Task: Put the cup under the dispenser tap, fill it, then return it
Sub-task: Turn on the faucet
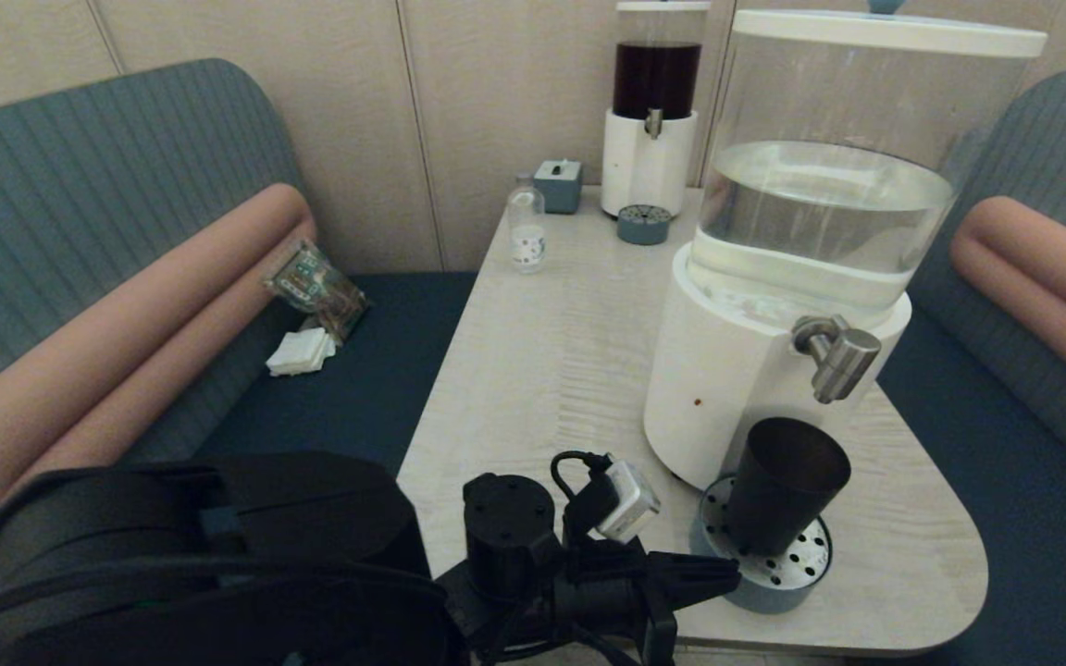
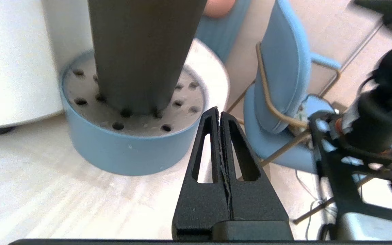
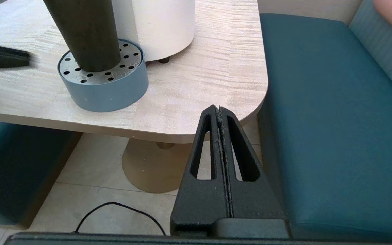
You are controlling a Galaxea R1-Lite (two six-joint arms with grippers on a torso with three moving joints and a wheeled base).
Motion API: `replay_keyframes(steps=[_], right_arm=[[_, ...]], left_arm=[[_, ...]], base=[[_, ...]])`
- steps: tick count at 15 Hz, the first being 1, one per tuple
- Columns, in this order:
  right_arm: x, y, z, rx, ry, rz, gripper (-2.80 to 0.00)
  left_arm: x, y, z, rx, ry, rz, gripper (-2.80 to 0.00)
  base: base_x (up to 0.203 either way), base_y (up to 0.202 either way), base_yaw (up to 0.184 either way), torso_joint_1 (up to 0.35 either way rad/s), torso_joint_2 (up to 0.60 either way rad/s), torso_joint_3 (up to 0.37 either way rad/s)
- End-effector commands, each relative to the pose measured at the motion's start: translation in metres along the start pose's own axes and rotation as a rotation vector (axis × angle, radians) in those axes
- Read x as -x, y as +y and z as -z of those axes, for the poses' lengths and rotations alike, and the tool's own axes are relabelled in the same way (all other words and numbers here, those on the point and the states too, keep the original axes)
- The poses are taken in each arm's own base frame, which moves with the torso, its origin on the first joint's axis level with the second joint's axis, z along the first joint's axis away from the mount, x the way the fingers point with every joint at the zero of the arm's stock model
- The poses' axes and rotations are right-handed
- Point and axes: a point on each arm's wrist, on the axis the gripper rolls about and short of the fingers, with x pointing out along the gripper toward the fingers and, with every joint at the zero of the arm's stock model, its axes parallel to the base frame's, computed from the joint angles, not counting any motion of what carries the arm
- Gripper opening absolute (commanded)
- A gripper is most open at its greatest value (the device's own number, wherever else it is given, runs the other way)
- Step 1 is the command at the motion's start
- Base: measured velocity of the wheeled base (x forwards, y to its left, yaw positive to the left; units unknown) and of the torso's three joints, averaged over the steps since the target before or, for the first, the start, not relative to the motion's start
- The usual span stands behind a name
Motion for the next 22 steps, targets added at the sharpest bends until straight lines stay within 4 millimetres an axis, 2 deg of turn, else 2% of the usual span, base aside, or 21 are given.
replay_keyframes(steps=[1, 6, 9, 13, 15, 18, 20, 22], right_arm=[[0.0, 0.0, 0.0, 0.0, -0.001, -0.001, -2.8], [0.0, 0.0, 0.0, 0.0, -0.001, 0.001, -2.8], [0.0, 0.0, 0.0, 0.0, -0.001, 0.0, -2.8], [0.0, 0.0, 0.0, 0.0, -0.001, -0.001, -2.8], [0.0, 0.0, 0.0, 0.0, -0.001, -0.001, -2.8], [0.0, 0.0, 0.0, 0.0, -0.001, 0.0, -2.8], [0.0, 0.0, 0.0, 0.0, -0.001, -0.001, -2.8], [0.0, 0.0, 0.0, 0.0, -0.001, -0.001, -2.8]], left_arm=[[0.026, -0.022, -0.047, -0.038, -0.087, -0.019, -2.8], [0.087, -0.043, -0.106, 0.042, -0.303, -0.37, -2.8], [0.115, -0.057, -0.131, 0.059, -0.432, -0.475, -2.8], [0.163, -0.054, -0.183, -0.026, -0.653, -0.616, -2.8], [0.193, -0.043, -0.195, -0.074, -0.694, -0.738, -2.8], [0.25, -0.027, -0.202, -0.164, -0.733, -1.003, -2.8], [0.283, -0.037, -0.211, -0.246, -0.779, -1.124, -2.8], [0.298, -0.065, -0.218, -0.316, -0.819, -1.142, -2.8]], base=[[0.0, 0.0, 0.0, 0.0, 0.0, 0.0], [0.0, 0.0, 0.0, 0.0, 0.0, 0.0], [0.0, 0.0, 0.0, 0.0, 0.0, 0.0], [0.0, 0.0, 0.0, 0.0, 0.0, 0.0], [0.0, 0.0, 0.0, 0.0, 0.0, 0.0], [0.0, 0.0, 0.0, 0.0, 0.0, 0.0], [0.0, 0.0, 0.0, 0.0, 0.0, 0.0], [0.0, 0.0, 0.0, 0.0, 0.0, 0.0]])
